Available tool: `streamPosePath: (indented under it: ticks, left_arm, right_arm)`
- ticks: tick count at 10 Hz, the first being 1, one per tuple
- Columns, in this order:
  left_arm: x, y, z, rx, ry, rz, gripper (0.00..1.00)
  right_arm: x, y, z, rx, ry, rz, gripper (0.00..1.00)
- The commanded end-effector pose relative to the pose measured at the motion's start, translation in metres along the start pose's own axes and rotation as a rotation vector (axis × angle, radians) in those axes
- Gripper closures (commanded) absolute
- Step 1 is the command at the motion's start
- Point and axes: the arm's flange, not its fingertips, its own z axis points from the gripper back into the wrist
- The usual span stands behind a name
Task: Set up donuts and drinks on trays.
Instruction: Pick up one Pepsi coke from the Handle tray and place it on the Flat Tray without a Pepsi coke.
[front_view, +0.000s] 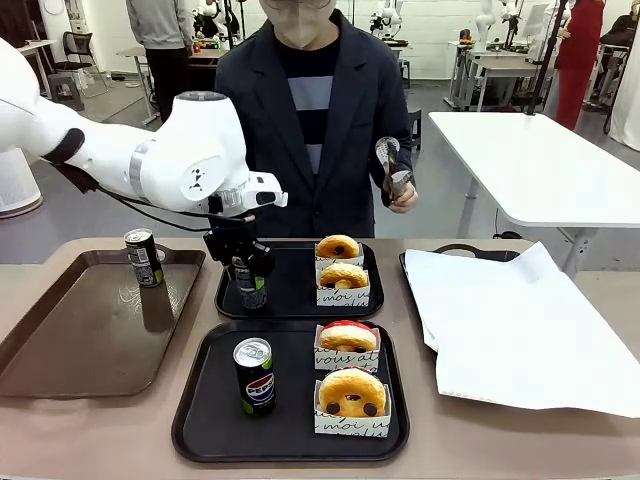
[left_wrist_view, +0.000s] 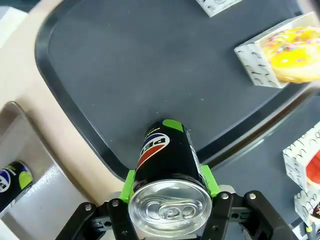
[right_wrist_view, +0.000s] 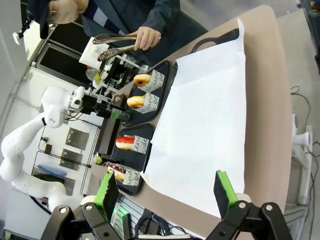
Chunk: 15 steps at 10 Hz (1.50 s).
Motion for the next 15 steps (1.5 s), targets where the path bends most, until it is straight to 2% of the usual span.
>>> streamPosePath:
  ticks: [1, 2, 3, 7, 10, 12, 15]
  left_arm:
    - [0.006, 0.002, -0.003, 0.026, 0.003, 0.018, 0.41]
    - [0.005, 0.002, -0.004, 0.032, 0.000, 0.008, 0.41]
    - [0.005, 0.002, -0.005, 0.031, 0.008, -0.003, 0.00]
    - [0.001, 0.002, 0.003, 0.022, -0.001, 0.004, 0.00]
    - [-0.017, -0.013, 0.040, 0.027, -0.056, -0.003, 0.00]
    - [-0.041, -0.028, 0.078, 0.052, -0.092, -0.025, 0.00]
    - [-0.090, -0.034, 0.119, 0.071, -0.082, -0.042, 0.00]
  right_arm:
    - [0.002, -0.002, -0.001, 0.024, -0.030, 0.016, 0.00]
    - [0.002, -0.002, -0.001, 0.024, -0.030, 0.016, 0.00]
    - [0.002, -0.002, -0.001, 0.024, -0.030, 0.016, 0.00]
    - [0.002, -0.002, -0.001, 0.024, -0.030, 0.016, 0.00]
    - [0.002, -0.002, -0.001, 0.024, -0.030, 0.016, 0.00]
    - [0.002, -0.002, -0.001, 0.024, -0.030, 0.016, 0.00]
    - [0.002, -0.002, -0.001, 0.024, -0.030, 0.016, 0.00]
